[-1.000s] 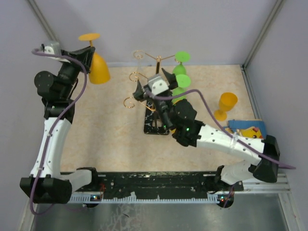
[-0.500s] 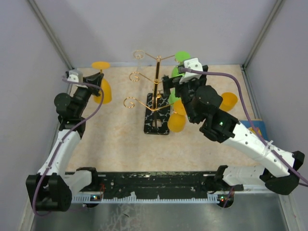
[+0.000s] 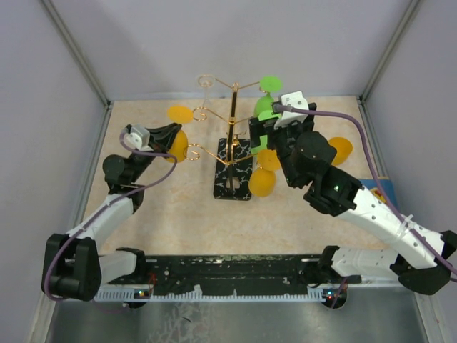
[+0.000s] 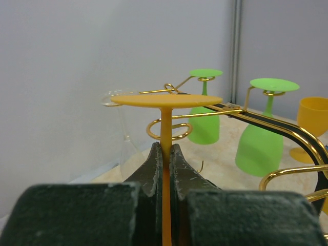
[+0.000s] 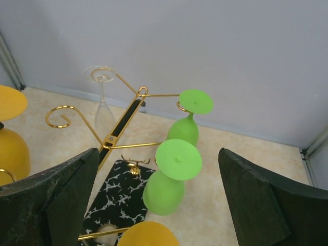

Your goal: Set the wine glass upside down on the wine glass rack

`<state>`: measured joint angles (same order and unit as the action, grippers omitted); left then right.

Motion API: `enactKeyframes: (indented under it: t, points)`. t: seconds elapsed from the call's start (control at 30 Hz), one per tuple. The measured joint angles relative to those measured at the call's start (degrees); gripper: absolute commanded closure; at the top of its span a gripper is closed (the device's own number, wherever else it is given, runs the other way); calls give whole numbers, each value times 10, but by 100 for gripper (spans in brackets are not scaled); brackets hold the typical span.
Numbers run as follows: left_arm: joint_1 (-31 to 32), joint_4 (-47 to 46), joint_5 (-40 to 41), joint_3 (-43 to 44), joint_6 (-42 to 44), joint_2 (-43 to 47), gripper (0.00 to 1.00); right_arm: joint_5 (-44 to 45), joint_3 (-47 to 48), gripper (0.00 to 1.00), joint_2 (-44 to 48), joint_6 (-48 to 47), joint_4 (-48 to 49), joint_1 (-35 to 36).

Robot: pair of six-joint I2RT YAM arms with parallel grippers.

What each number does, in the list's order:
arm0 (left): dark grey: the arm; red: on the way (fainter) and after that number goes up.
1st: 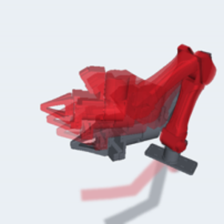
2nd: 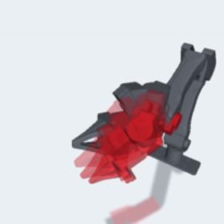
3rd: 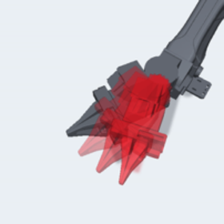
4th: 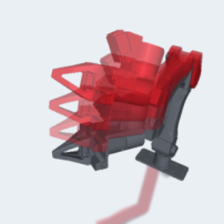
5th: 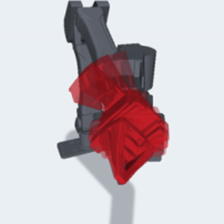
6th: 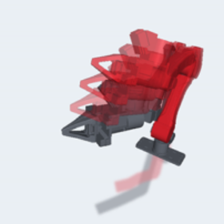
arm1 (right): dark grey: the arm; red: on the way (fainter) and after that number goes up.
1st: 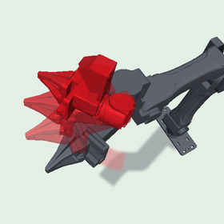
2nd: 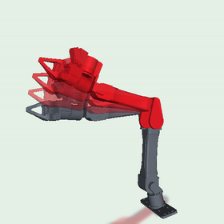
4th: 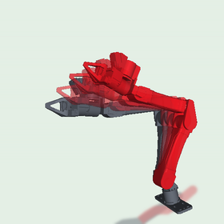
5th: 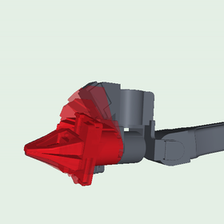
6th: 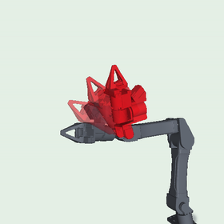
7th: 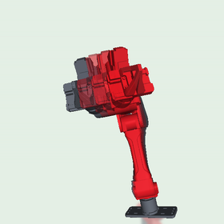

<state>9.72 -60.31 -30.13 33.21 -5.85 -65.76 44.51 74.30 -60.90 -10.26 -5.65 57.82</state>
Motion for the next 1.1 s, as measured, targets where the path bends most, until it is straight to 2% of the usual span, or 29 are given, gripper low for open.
enactKeyframes:
  t: [0.27, 0.53, 1.1]
  points:
    - [18, -84, -39, -5, -17, -61, 100, 0, -5, 1, 0, 0, -3, -3]
    - [18, -126, -105, 2, -57, -98, 100, 2, -8, 1, 1, 0, -5, -3]
    - [18, -239, -187, 75, -163, -229, 100, 3, -17, 1, 4, 0, -3, -5]
